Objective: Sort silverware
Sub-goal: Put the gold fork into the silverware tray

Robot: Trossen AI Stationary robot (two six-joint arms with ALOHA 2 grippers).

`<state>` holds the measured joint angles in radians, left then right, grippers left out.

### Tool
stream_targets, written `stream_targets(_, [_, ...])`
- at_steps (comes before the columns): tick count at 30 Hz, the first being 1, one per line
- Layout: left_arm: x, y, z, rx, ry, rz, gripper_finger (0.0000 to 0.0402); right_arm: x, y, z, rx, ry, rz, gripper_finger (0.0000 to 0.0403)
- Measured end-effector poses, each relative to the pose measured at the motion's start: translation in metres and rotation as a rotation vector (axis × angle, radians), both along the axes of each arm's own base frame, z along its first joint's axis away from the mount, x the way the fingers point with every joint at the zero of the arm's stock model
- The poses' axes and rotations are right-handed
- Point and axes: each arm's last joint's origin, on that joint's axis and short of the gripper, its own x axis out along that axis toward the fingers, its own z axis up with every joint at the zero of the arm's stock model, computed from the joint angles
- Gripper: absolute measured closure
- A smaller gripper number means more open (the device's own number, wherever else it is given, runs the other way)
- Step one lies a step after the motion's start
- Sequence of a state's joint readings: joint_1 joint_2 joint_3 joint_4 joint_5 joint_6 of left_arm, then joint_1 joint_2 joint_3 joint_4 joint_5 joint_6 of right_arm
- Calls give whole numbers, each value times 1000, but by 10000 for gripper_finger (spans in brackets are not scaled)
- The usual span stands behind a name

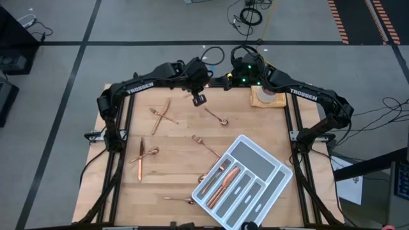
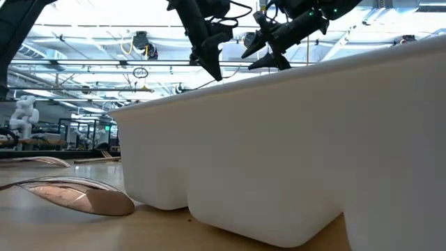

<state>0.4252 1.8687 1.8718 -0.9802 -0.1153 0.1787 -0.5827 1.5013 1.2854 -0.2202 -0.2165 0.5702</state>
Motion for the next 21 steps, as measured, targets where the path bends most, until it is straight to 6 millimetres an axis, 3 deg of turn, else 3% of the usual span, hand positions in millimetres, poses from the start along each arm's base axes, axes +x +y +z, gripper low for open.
stream_targets(21, [10, -21, -2, 49, 19, -78, 401, 6, 13, -4, 15, 44, 32, 238])
